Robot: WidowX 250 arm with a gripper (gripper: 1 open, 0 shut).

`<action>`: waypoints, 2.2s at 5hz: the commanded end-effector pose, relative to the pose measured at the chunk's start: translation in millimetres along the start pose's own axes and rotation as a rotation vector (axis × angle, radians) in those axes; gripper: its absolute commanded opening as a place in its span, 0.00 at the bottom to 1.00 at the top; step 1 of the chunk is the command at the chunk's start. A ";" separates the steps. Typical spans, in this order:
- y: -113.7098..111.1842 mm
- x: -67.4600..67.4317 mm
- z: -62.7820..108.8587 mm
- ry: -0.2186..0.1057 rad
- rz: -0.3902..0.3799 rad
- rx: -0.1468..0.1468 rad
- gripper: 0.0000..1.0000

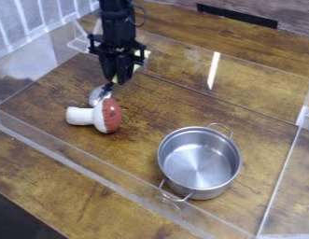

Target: Move the green spoon to the right

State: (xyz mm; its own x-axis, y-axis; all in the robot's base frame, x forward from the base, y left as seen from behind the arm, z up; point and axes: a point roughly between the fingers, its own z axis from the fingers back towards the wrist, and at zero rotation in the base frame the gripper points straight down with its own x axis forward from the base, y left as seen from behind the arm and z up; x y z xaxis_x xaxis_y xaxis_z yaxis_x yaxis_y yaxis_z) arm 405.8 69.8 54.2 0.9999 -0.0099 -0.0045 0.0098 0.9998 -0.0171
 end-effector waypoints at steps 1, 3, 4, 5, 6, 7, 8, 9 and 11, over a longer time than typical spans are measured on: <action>8.4 0.2 31.9 -0.098 0.000 0.023 0.00; 11.9 -2.0 44.8 -0.098 -0.091 0.018 0.00; 6.6 -3.1 40.6 -0.098 -0.075 0.018 0.00; 1.2 -4.1 36.4 -0.098 -0.060 0.019 0.00; 0.5 -12.7 38.0 -0.098 -0.104 0.017 0.00; 0.1 -20.8 39.7 -0.098 -0.148 0.015 0.00; -7.2 -11.1 52.6 -0.103 -0.107 0.025 0.00; -29.0 3.7 63.4 -0.113 -0.079 0.030 0.00; -54.2 13.7 51.2 -0.117 -0.238 0.014 0.00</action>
State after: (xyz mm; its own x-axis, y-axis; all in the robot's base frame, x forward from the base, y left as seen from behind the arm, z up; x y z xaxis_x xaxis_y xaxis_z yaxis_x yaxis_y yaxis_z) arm 411.4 14.8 77.5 0.9701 -0.2408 0.0313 0.2413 0.9703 -0.0137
